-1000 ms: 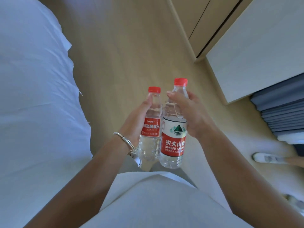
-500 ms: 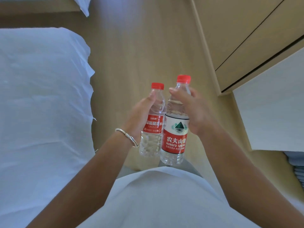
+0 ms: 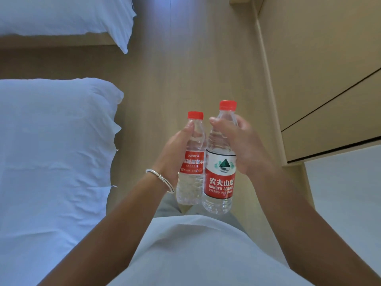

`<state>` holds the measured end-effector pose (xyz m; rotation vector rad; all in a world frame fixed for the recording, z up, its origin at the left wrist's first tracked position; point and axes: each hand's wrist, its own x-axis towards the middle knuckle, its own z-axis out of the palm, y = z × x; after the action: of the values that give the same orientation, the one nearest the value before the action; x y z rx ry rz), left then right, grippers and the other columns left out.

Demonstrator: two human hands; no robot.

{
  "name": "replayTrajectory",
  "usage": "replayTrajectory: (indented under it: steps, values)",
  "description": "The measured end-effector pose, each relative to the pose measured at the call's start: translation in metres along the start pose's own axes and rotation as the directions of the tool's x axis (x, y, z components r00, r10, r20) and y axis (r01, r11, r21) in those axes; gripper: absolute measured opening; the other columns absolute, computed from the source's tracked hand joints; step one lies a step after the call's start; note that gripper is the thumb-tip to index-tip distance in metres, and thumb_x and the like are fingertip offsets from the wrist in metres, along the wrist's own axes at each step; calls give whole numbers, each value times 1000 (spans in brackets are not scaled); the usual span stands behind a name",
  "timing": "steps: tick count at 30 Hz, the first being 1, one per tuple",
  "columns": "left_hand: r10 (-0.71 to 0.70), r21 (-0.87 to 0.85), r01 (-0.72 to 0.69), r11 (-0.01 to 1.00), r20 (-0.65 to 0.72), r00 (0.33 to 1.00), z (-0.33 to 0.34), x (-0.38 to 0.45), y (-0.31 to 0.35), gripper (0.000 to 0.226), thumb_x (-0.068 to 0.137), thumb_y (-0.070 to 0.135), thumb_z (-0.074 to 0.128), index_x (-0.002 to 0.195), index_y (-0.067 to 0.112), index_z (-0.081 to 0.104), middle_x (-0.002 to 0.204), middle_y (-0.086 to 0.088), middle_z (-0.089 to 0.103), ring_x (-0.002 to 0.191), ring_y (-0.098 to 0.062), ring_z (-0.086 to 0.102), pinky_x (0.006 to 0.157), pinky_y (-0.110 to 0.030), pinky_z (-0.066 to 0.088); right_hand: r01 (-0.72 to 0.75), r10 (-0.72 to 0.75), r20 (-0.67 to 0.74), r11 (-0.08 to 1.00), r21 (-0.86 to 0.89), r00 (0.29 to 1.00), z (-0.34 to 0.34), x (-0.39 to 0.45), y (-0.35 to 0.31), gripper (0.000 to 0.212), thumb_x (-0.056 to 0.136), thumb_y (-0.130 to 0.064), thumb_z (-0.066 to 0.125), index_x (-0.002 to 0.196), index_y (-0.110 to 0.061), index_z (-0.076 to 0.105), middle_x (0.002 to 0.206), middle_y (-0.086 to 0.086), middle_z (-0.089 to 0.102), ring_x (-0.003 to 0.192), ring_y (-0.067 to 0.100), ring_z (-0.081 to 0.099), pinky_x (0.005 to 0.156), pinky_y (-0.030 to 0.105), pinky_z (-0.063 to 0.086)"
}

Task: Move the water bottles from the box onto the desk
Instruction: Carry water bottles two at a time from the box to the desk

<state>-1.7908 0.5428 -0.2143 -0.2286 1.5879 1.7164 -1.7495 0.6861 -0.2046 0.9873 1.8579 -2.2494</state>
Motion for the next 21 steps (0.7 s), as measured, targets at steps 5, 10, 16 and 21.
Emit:
replayTrajectory:
  steps: [5,10,16,21]
  values:
    - [-19,-27,18,999,-14,1000,9,50,32,36,98,47,48,90,16,66,80,-5,74,72,-20,71,73,-37,59,-1,1,-4,1000,-14,1000,-6,54,-27,21,84,-35,73,98,-21,65,90,-2,72,84,16,73,71,35,58]
    - [-17,-28,18,999,28,999,7,110,65,37,98,46,47,94,14,65,80,-3,76,72,-17,73,64,-33,60,-23,23,-39,1000,12,999,-2,116,-53,24,83,-33,75,100,-19,65,94,2,74,86,22,75,78,41,61]
    - [-18,-22,20,1000,76,997,-9,185,114,37,97,48,47,95,15,64,83,-4,76,74,-21,73,68,-36,60,2,-6,-88,999,-42,996,17,194,-88,18,82,-35,75,92,-23,65,85,-2,72,82,20,72,75,38,59]
    - [-30,-60,33,998,56,998,-34,243,167,45,90,52,52,102,10,64,103,-20,72,88,-35,70,83,-51,57,4,-10,-80,997,-77,997,48,259,-133,21,83,-36,74,94,-21,65,88,1,71,85,22,72,80,42,60]
